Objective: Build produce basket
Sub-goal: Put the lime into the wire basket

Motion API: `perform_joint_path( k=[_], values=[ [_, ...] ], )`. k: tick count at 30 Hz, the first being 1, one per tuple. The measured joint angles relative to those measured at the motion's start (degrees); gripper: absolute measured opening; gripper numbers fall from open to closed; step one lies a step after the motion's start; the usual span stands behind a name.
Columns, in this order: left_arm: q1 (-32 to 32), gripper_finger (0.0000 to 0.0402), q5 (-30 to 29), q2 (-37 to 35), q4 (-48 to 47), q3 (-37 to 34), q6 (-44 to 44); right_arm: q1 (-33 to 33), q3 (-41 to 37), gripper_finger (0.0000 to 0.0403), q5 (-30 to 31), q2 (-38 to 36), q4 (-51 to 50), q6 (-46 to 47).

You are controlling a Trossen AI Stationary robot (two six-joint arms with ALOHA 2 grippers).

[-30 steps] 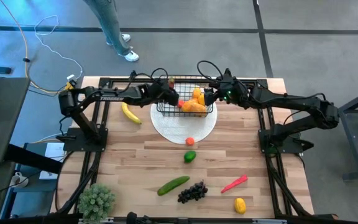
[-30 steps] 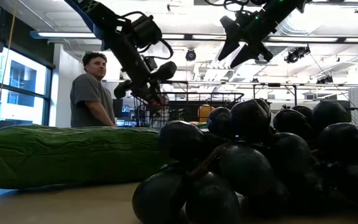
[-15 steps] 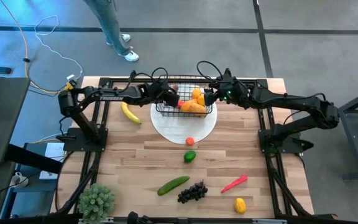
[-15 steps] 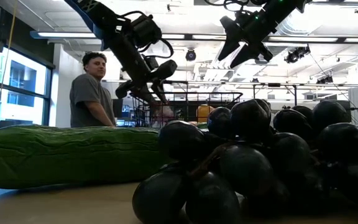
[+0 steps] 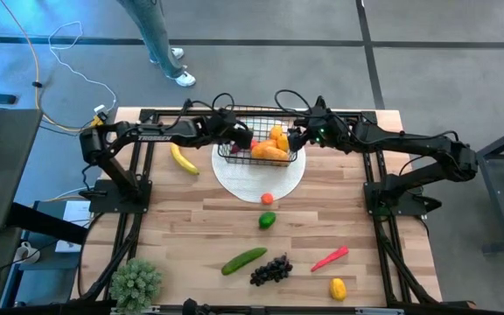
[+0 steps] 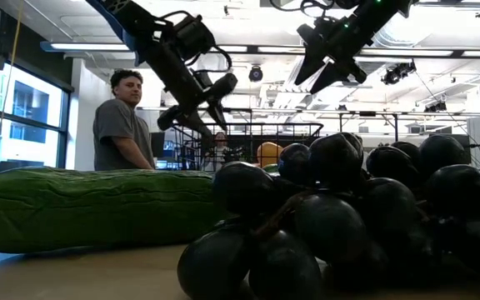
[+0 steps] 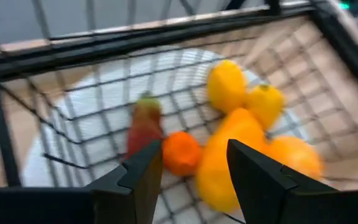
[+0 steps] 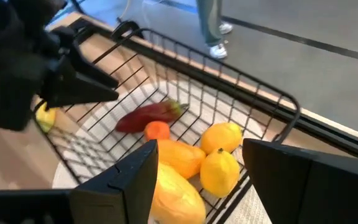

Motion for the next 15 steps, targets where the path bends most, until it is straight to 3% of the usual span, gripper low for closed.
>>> perform_joint_path(
  k=[6,15],
  values=[
    [-0.04,0.017,10.05,-4.25,-0.43,0.0,-0.02,0.04,0.0,0.0216,-3.75,0.0,-0.03,1.57],
    [-1.18,0.017,9.04,-12.6,-8.51,0.04,3.32,0.44,0.0,0.0216,-11.06,0.0,-2.12,6.08]
  ],
)
